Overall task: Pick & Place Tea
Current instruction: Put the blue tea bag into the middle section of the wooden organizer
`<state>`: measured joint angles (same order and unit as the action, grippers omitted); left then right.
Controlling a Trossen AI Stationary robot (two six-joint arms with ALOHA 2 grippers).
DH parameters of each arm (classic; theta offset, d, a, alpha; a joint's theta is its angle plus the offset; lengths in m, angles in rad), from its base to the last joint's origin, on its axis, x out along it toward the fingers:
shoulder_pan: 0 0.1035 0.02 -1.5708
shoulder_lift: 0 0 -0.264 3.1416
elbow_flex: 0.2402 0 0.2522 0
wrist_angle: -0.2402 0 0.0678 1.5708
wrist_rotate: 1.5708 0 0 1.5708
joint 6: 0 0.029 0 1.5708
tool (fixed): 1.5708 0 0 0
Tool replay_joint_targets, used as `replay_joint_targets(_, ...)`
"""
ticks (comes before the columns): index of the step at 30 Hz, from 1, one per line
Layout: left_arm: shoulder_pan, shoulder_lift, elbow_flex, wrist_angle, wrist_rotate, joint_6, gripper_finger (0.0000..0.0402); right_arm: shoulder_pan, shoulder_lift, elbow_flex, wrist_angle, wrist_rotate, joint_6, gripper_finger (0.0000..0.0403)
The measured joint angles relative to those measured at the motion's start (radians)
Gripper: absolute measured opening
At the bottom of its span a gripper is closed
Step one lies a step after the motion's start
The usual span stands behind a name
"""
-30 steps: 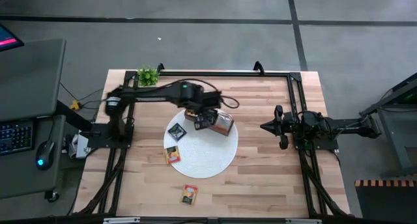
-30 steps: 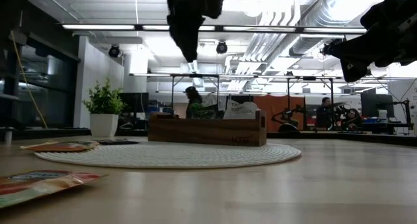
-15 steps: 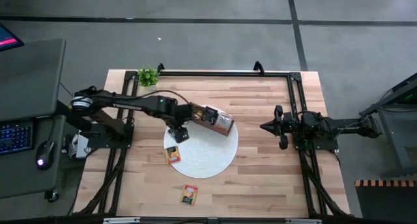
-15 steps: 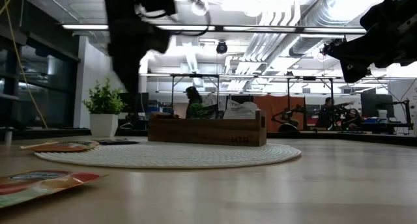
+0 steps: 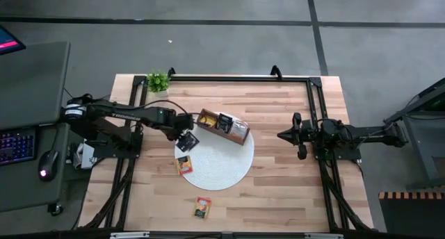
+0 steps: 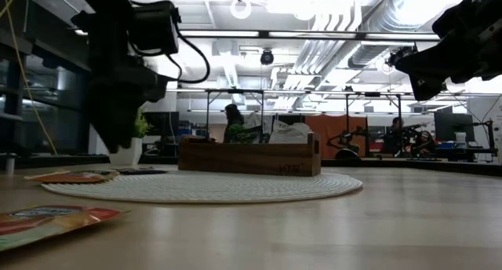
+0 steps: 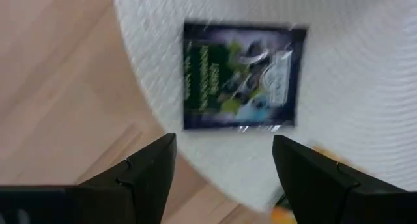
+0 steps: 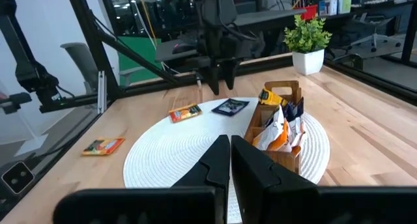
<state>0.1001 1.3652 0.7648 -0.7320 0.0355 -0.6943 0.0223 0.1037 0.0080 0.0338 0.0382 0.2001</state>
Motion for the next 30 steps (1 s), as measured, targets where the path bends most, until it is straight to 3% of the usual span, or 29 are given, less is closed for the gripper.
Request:
replay_joint_targets(13, 0.049, 0.0, -0.008, 0.007, -0.031, -0.007, 0.0253, 0.0, 0.002, 0.0, 0.0, 0.0, 0.0, 0.0012)
replay_joint_targets(30, 0.074, 0.034, -0.008, 0.056, 0.016, 0.035, 0.0253, 0.0, 0.002, 0.0, 0.0, 0.0, 0.0, 0.0012)
